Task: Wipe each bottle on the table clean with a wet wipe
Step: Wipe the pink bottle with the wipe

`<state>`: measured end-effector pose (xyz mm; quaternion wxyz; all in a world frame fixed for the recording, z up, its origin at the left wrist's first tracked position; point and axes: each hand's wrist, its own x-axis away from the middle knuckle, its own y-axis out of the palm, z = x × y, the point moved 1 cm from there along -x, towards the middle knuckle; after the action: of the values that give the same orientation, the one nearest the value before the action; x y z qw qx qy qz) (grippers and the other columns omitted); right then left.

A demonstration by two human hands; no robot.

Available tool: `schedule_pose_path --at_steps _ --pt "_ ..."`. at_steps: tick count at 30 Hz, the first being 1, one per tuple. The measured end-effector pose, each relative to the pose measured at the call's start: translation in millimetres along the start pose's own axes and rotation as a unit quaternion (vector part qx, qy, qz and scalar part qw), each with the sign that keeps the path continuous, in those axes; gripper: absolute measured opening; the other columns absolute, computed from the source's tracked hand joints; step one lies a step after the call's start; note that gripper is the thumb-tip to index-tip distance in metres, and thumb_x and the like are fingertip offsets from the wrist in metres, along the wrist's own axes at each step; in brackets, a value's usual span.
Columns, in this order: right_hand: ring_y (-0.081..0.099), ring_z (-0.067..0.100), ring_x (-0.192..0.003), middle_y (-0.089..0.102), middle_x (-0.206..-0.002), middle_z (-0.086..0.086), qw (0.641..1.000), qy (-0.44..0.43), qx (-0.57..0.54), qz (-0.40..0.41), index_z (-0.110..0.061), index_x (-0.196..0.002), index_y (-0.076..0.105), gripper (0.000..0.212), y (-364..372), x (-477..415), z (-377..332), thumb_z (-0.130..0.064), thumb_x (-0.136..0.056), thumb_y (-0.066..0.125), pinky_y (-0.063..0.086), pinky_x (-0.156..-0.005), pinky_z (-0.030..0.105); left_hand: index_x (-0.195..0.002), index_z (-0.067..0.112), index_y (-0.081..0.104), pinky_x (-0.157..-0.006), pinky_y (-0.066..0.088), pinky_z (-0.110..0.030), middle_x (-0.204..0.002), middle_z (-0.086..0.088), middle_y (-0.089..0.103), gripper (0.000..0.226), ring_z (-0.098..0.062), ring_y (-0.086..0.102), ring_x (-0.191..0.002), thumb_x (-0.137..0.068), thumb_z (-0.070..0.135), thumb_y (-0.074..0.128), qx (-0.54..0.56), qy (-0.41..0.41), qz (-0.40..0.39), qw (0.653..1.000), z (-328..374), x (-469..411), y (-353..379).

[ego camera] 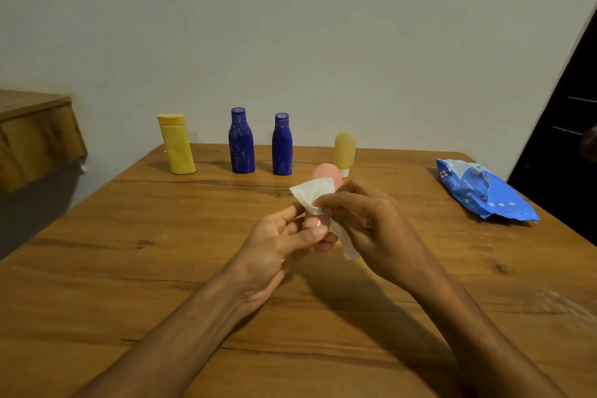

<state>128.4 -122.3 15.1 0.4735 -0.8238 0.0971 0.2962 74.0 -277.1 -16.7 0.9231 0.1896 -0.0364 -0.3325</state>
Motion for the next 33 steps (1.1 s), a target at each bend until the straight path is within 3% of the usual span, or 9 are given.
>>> schedule_pose_path --at_steps 5,10,14,19,21,25,29,31,33 --pt "0.046 0.003 -0.099 0.057 -0.108 -0.011 0.997 -0.016 0.027 -0.07 -0.03 -0.113 0.067 0.026 -2 0 -2 -0.023 -0.089 0.062 0.046 -0.079 0.031 -0.122 0.013 0.058 -0.086 0.057 -0.033 -0.11 -0.007 0.073 0.052 -0.023 0.07 -0.102 -0.071 0.005 0.07 -0.059 0.021 0.038 0.997 -3 0 0" --pt "0.055 0.014 -0.09 0.064 -0.099 -0.002 0.988 -0.055 0.144 0.021 -0.026 -0.109 0.069 0.028 0 1 -2 -0.021 -0.082 0.071 0.038 -0.063 0.029 -0.123 0.022 0.058 -0.1 0.05 -0.04 -0.117 0.0 0.071 0.044 -0.018 0.065 -0.113 -0.083 0.004 0.067 -0.151 0.019 0.046 0.987 -2 2 1" --pt "0.058 0.02 -0.085 0.065 -0.098 0.004 0.976 -0.059 0.187 0.1 -0.02 -0.106 0.069 0.025 1 1 -3 -0.019 -0.081 0.071 0.038 -0.061 0.029 -0.137 0.02 0.048 -0.107 0.044 -0.043 -0.128 0.0 0.065 0.07 -0.019 0.06 -0.12 -0.072 0.021 0.076 -0.161 0.016 0.04 0.986 -1 4 4" --pt "0.052 0.015 -0.086 0.061 -0.097 0.001 0.981 -0.093 0.167 0.022 -0.024 -0.104 0.07 0.024 6 2 -7 -0.021 -0.08 0.072 0.026 -0.063 0.017 -0.128 0.015 0.056 -0.099 0.051 -0.038 -0.109 0.002 0.073 0.046 -0.013 0.068 -0.105 -0.085 0.0 0.064 -0.173 0.015 0.063 0.983 -1 4 5" --pt "0.054 0.015 -0.087 0.061 -0.096 0.0 0.976 -0.102 0.188 0.027 -0.026 -0.103 0.07 0.022 5 1 -7 -0.024 -0.081 0.071 0.029 -0.063 0.023 -0.129 0.012 0.055 -0.098 0.051 -0.04 -0.106 -0.002 0.074 0.048 -0.017 0.07 -0.101 -0.085 -0.003 0.062 -0.145 0.008 0.07 0.987 -2 4 3" --pt "0.056 0.018 -0.085 0.064 -0.097 0.002 0.973 -0.058 0.19 0.12 -0.02 -0.106 0.069 0.024 -1 -1 2 -0.029 -0.088 0.056 0.035 -0.064 0.029 -0.13 0.01 0.053 -0.085 0.056 -0.033 -0.11 -0.015 0.072 0.056 -0.025 0.07 -0.092 -0.076 0.0 0.063 -0.028 -0.008 0.032 0.999 1 3 2" --pt "0.058 0.017 -0.09 0.064 -0.099 0.002 0.984 0.016 0.015 0.177 -0.016 -0.111 0.07 0.026 -8 -1 10 -0.022 -0.088 0.058 0.052 -0.069 0.04 -0.129 0.006 0.053 -0.078 0.058 -0.027 -0.119 -0.027 0.065 0.049 -0.023 0.068 -0.084 -0.082 0.0 0.062 0.095 -0.024 -0.045 0.994 6 4 4" --pt "0.06 0.013 -0.094 0.064 -0.102 0.0 0.983 0.036 -0.066 0.17 -0.016 -0.11 0.07 0.024 -8 -2 8 -0.013 -0.087 0.064 0.054 -0.074 0.033 -0.133 0.004 0.05 -0.078 0.059 -0.028 -0.123 -0.027 0.063 0.053 -0.024 0.069 -0.088 -0.082 0.001 0.06 0.138 -0.028 -0.063 0.988 7 5 3" --pt "0.06 0.007 -0.099 0.065 -0.105 -0.005 0.986 0.037 -0.101 0.126 -0.02 -0.108 0.07 0.023 -6 -2 3 -0.016 -0.086 0.065 0.053 -0.078 0.024 -0.135 0.004 0.049 -0.082 0.059 -0.032 -0.122 -0.026 0.064 0.057 -0.027 0.069 -0.093 -0.079 0.002 0.061 0.173 -0.028 -0.053 0.983 7 5 2"
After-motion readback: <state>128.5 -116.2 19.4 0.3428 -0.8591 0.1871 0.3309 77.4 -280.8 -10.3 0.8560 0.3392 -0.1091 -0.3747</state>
